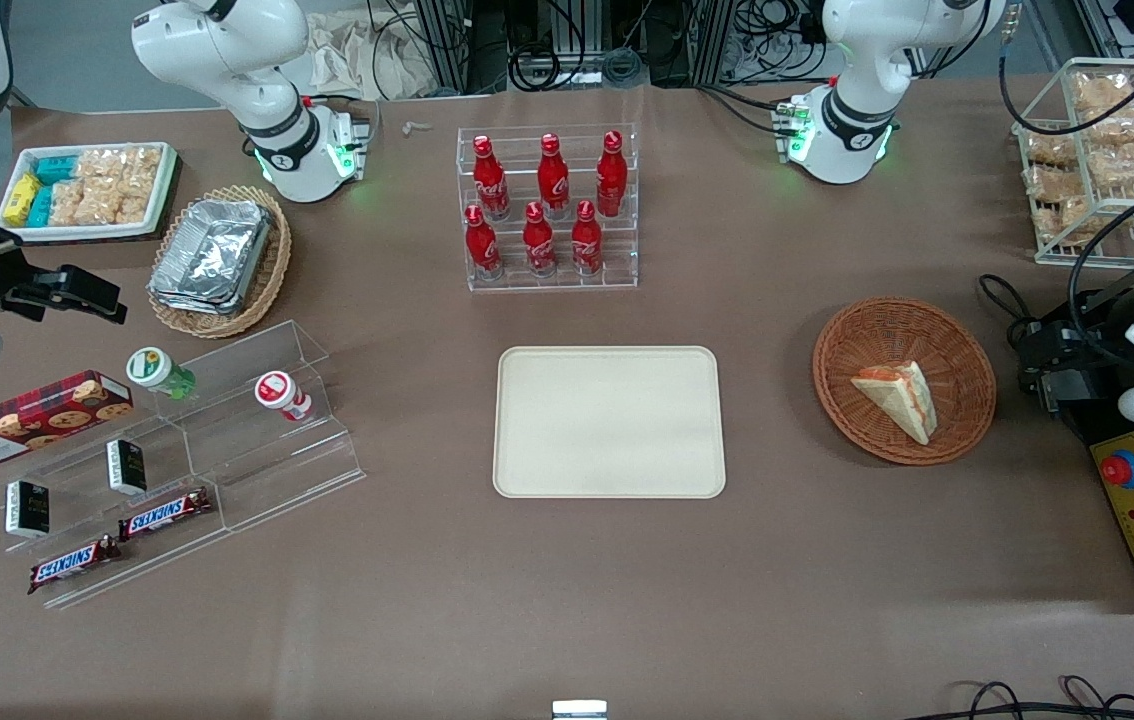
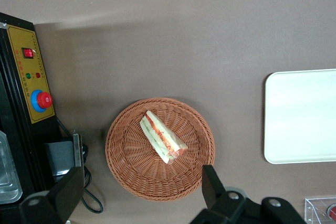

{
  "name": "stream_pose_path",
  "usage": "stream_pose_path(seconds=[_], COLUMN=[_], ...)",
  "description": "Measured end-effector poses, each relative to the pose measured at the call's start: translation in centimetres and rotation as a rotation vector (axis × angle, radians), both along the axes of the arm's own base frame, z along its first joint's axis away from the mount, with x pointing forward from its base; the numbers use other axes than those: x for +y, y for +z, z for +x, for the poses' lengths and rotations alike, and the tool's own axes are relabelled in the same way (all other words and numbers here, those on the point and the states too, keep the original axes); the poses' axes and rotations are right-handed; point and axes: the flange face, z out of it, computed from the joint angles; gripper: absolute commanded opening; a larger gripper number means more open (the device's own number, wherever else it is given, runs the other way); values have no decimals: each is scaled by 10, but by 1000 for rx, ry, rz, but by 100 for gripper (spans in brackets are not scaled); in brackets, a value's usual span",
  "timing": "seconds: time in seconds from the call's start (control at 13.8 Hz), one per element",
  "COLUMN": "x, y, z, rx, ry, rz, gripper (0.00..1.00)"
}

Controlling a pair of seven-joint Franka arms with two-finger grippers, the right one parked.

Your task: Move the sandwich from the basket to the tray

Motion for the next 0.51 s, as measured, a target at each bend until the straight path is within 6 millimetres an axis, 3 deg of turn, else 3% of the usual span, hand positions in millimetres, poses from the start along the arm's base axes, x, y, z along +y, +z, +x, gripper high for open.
stream_pose_path(seconds=[0.51], x=[2], y=[3], z=[0], rx=[-6], ry=[3], rz=[0], gripper=[100])
